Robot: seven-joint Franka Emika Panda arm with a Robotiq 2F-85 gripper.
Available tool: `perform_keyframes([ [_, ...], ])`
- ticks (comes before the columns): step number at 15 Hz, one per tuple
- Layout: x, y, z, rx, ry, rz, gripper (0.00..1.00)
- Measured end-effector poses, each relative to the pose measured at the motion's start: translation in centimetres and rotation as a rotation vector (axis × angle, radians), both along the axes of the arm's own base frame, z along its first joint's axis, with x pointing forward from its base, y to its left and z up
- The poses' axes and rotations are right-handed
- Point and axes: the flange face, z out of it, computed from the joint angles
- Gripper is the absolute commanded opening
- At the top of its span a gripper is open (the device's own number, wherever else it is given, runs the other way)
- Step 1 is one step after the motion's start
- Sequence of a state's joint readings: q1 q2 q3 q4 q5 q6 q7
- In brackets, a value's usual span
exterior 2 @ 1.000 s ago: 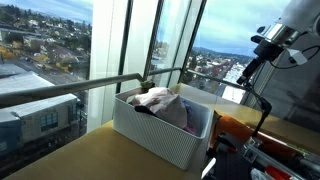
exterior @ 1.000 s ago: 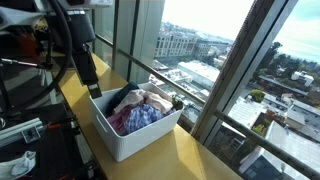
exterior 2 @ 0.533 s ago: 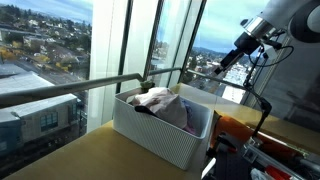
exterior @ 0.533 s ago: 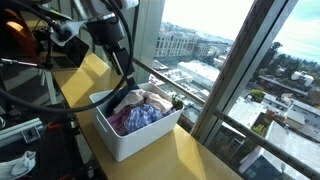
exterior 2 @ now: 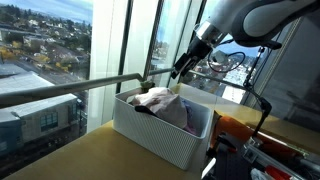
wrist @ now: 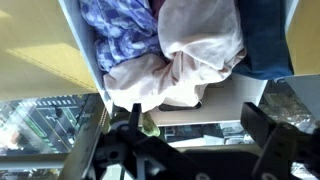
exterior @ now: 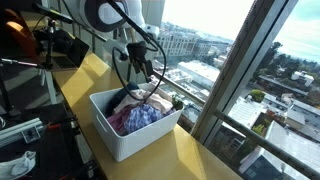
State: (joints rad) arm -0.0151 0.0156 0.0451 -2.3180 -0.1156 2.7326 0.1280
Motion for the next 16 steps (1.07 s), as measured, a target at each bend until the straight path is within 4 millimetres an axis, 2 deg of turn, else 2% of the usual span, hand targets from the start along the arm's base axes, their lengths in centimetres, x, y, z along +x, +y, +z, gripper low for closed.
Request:
perform_keyframes([
  [3, 3.8, 0.5, -5.5, -0.007, 0.070, 0.015, 1.00],
  [7, 6.6, -0.7, -13.3, -0.057, 0.167, 0.013, 1.00],
  [11, 7.9, -1.0, -17.8, -0.110, 0.267, 0.025, 1.00],
  [12, 8.0, -0.9, -18.6, -0.119, 0.294, 0.028, 0.75],
  [13, 8.1, -0.7, -19.3, -0.126, 0.316, 0.032, 0.74],
  [16, 8.5, -0.2, -20.5, -0.134, 0.343, 0.038, 0.52],
])
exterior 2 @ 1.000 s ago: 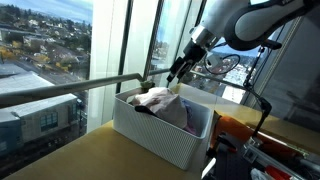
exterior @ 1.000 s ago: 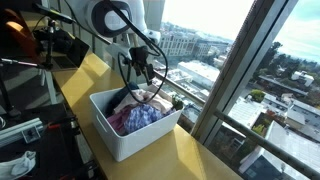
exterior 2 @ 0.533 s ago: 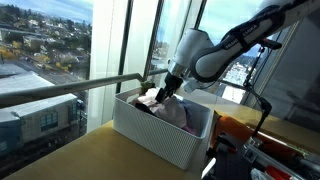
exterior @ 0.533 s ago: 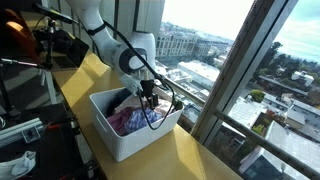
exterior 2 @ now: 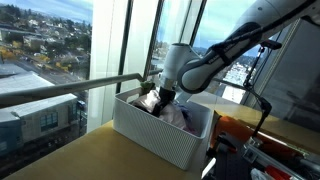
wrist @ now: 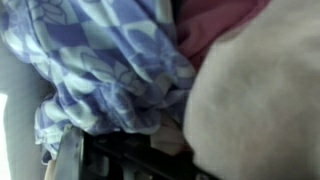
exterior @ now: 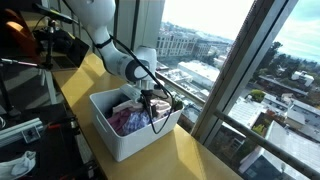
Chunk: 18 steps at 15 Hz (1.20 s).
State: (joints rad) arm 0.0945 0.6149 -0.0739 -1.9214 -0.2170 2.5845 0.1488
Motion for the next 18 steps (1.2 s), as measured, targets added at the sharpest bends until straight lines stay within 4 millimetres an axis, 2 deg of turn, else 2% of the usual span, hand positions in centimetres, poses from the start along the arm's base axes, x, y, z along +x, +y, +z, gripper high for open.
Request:
perform_keyframes([
  [7, 0.4, -0.1, 0.7, 0.003, -0.011, -0.007, 0.01],
  [10, 0.4, -0.6, 1.7, 0.005, -0.024, -0.016, 0.00],
  [13, 0.3, -1.4, 4.0, 0.005, -0.053, -0.029, 0.00],
  [15, 0.5, -1.6, 7.0, 0.008, -0.093, -0.033, 0.00],
  [18, 0.4, -1.5, 13.1, 0.014, -0.161, -0.035, 0.00],
])
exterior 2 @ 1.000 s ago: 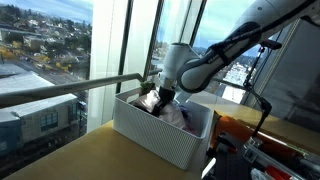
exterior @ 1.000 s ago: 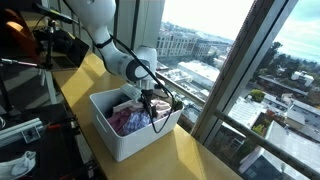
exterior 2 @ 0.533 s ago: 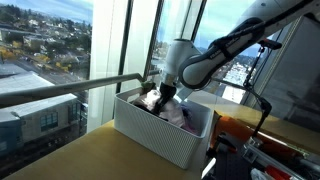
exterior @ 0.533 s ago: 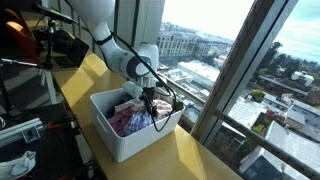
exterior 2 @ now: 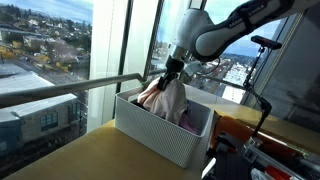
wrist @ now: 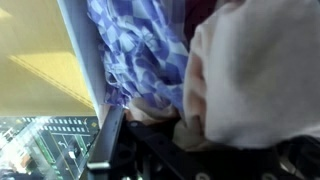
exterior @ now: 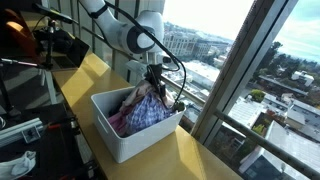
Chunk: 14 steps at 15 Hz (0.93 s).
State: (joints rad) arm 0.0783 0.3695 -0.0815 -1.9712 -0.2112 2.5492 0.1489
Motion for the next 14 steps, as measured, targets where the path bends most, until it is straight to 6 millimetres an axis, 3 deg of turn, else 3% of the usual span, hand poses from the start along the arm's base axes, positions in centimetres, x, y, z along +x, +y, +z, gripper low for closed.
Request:
perform_keyframes([
  [3, -0.7, 1.0, 7.1, 0.005, -0.059, 0.007, 0.00],
  [6, -2.2, 3.7, 14.0, 0.014, -0.118, 0.043, 0.00],
  [14, -9.3, 17.3, 29.4, 0.043, -0.267, 0.209, 0.00],
])
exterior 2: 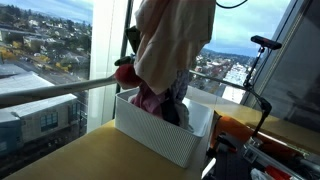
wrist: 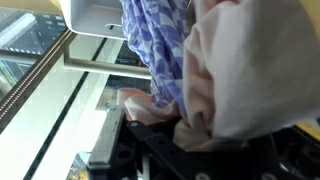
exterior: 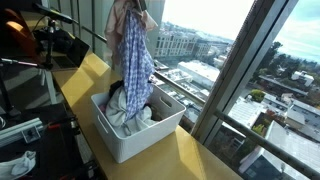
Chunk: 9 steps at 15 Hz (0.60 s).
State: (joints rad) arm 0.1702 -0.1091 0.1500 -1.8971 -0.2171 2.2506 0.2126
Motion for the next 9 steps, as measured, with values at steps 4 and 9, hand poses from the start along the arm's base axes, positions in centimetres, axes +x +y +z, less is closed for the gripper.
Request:
perform_keyframes([
  [4, -3.6, 6.9, 6.9, 0.000, -0.062, 0.076, 0.00],
  [9, -7.9, 13.9, 14.7, -0.009, -0.139, 0.147, 0.00],
])
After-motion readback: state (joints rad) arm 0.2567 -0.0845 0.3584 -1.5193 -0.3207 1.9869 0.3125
